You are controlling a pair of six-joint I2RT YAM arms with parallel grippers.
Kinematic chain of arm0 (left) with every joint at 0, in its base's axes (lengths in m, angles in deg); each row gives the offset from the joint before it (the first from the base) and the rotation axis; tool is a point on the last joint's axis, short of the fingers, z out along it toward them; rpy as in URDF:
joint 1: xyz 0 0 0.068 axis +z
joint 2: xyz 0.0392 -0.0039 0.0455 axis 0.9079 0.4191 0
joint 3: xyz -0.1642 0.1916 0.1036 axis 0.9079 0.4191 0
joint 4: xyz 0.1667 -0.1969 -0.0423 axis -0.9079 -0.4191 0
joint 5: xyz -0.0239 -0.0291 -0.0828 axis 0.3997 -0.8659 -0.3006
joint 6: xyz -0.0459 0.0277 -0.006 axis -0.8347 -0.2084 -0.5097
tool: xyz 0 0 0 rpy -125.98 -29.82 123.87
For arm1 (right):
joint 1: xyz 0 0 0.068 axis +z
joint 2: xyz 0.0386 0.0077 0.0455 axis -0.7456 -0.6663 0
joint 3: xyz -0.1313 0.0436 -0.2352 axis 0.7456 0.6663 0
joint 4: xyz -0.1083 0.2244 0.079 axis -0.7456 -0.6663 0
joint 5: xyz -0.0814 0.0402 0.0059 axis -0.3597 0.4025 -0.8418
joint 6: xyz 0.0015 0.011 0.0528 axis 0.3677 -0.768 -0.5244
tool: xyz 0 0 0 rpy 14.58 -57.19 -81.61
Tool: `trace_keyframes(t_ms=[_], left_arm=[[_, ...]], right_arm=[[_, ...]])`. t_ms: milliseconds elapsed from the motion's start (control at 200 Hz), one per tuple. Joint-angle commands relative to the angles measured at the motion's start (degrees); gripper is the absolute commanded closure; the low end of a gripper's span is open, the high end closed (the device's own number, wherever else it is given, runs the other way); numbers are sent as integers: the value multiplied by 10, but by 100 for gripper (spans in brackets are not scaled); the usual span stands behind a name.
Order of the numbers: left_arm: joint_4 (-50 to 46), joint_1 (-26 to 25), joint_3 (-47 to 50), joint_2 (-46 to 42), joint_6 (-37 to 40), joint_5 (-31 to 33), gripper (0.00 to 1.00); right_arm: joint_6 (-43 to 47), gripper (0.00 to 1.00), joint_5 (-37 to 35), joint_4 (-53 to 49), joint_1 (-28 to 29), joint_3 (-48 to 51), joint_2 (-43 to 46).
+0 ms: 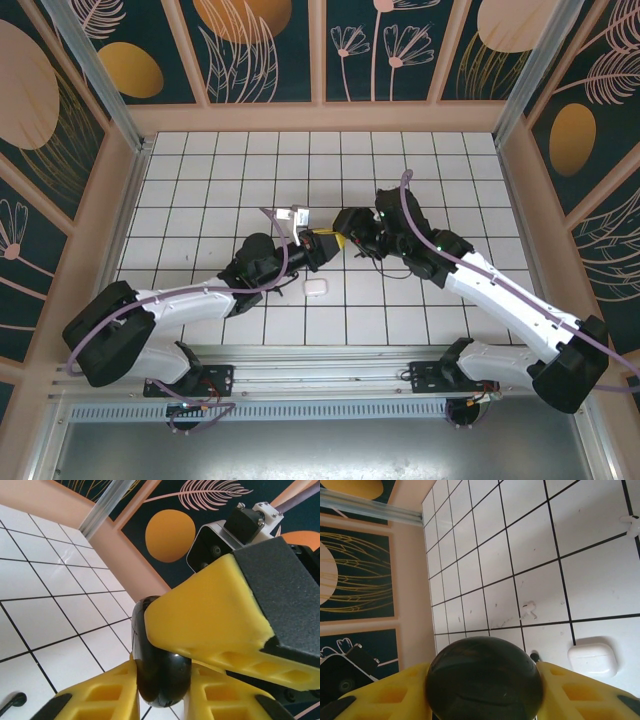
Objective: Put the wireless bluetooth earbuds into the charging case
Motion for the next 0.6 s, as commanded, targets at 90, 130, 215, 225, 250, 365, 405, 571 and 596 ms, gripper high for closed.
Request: trace_keyframes(t_ms=[90, 130, 215, 225, 250, 365, 405, 571, 596], left_arm=[[62, -4, -7, -12, -13, -5, 98], [58, -4, -6, -16, -13, -5, 100], [45, -4, -3, -31, -10, -3, 100], [43, -3, -3, -33, -10, -3, 100], [40, -2, -1, -41, -9, -2, 100], [23, 4, 5, -76, -16, -5, 100], [22, 10, 7, -89, -26, -12, 100], [37, 32, 3, -126, -89, -57, 100], [37, 32, -1, -128, -95, -64, 100]], right_arm=[[1, 40, 22, 32, 2, 11, 18], [7, 36, 19, 43, 2, 16, 27], [23, 31, -1, 67, 2, 25, 57], [26, 30, -5, 69, 2, 26, 61], [31, 30, -12, 74, 2, 27, 70], [79, 30, -48, 123, 1, 53, 137], [94, 32, -51, 146, 0, 66, 158], [147, 46, 2, 285, -7, 124, 219], [152, 46, 15, 299, -8, 126, 218]])
